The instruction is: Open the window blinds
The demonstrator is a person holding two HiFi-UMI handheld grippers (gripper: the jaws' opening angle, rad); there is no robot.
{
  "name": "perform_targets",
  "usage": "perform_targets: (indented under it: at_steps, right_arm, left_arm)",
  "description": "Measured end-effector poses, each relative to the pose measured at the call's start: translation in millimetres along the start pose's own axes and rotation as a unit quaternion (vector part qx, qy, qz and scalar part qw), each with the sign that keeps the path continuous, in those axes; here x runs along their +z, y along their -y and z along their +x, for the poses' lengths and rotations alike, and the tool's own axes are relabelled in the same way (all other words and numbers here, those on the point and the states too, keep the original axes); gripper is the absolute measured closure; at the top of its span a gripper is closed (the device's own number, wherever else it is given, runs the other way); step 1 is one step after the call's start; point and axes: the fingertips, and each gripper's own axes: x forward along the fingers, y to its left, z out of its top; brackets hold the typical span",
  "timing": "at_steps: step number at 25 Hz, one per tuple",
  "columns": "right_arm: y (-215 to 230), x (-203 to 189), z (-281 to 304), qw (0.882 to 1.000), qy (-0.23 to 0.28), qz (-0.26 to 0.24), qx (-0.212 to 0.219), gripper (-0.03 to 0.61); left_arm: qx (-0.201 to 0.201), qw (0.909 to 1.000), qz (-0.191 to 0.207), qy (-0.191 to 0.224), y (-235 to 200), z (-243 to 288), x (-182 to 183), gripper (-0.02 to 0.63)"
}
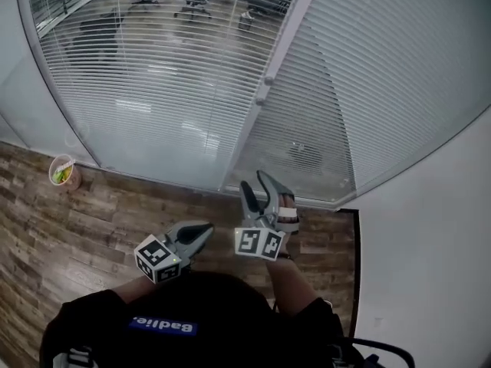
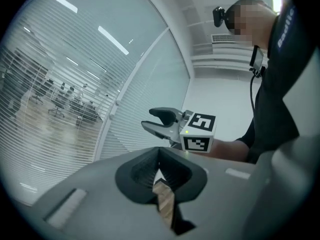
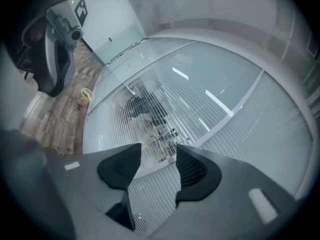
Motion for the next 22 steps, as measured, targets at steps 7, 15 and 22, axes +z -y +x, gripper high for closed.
perform_targets:
  at_steps: [7,15,22]
  right_arm:
    - [-1.9,-27.8,-49.7,0.998,0.017,0.054,0.020,0.356]
    - [-2.7,-68.6,-114.3,0.983,0.051,0.162,0.066,0.360]
    - [-19.4,-77.4,-163.7,0.935,0.075,0.331,0.105,0.428]
  left_arm:
    - [0.034,0.9994,0.002,0.006,40.4,14.1,-1.0,0.614]
    - [0.064,0.9978,0.010,-0.015,89.6,43.6,-26.1,0.614]
    - [0.037,0.9989,0.023,-0.019,111.2,48.8,-32.4,0.614]
